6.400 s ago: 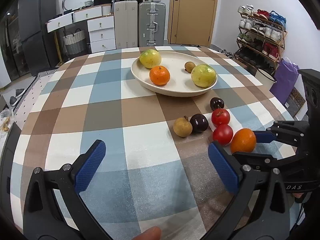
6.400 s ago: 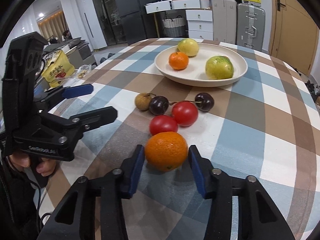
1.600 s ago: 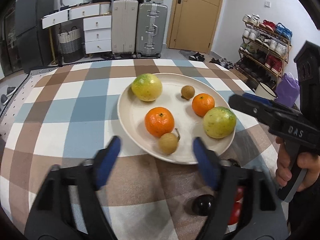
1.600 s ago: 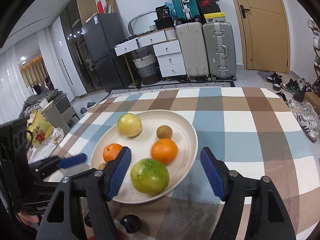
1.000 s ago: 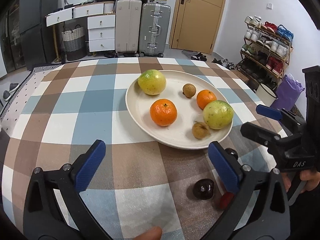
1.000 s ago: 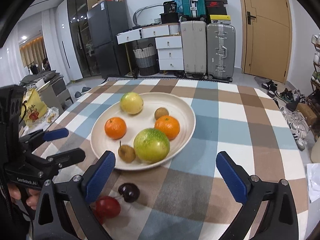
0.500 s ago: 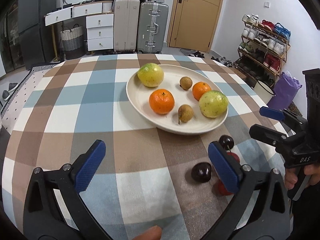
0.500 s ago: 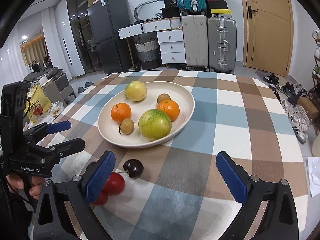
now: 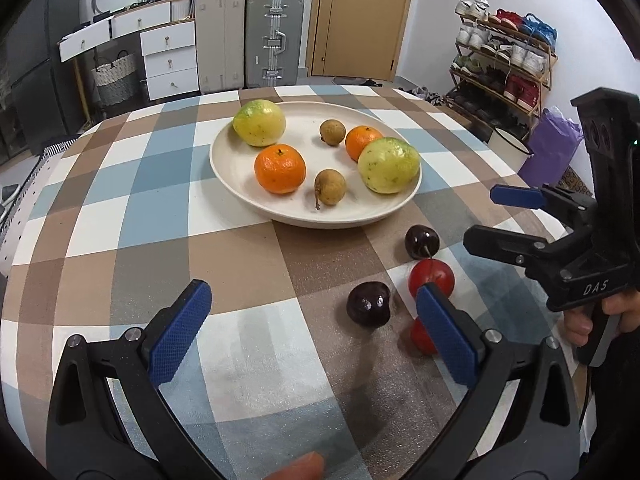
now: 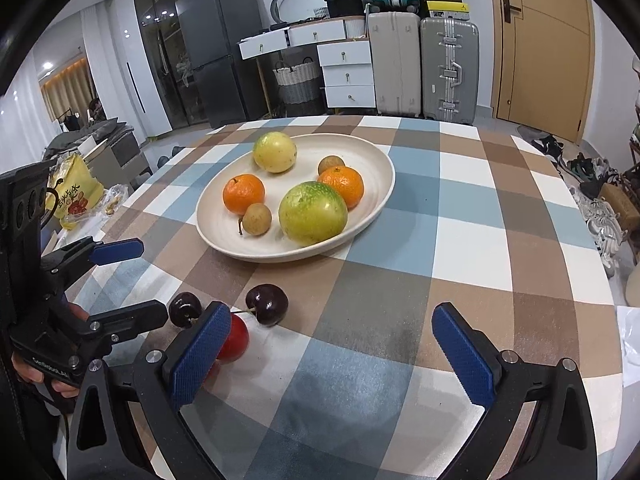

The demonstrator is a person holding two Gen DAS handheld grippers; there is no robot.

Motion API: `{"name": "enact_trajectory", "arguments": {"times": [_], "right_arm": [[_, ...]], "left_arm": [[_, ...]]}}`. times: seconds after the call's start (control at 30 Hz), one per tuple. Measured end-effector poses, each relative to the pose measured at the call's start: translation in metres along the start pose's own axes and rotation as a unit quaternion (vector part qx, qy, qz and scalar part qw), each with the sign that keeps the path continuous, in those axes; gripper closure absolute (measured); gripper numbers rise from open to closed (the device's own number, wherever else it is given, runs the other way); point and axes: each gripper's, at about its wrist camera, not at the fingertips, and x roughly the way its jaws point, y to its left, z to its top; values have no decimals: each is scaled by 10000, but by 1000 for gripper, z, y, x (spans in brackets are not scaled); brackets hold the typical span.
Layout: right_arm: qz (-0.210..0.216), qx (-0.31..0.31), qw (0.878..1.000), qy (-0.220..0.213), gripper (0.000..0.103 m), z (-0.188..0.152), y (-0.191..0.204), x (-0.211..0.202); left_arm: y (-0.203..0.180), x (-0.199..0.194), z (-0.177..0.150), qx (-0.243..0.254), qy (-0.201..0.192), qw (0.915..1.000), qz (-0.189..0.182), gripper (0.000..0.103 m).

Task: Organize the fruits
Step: 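Withdraw both grippers from the plate toward the dark plums, then grasp a dark plum with the left gripper while the right gripper grasps the other plum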

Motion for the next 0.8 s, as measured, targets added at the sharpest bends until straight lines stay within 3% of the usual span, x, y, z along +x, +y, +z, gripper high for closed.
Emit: {"name": "enact_trajectory", "arguments": {"times": [0.13, 0.27, 0.53, 0.73, 0.8], "right_arm": [[96, 15, 10000, 22, 1, -1, 0, -1], [142, -24, 9999, 75, 1, -3, 2, 0], [219, -10, 9997, 89, 1, -3, 4, 0], [307, -38, 9995, 71, 1, -3, 6, -1], [320, -54, 9994, 69, 1, -3, 8, -1]], "left_arm": [[2, 7, -1, -76, 156, 9998, -34, 2], [4, 13, -2, -100, 278, 9995, -79, 13], [4, 18, -3, -167, 363, 9977, -550, 29], [-9, 18, -5, 79, 363, 9969, -693, 55], [-9, 17, -5, 88, 368, 9961, -797, 70]]}}
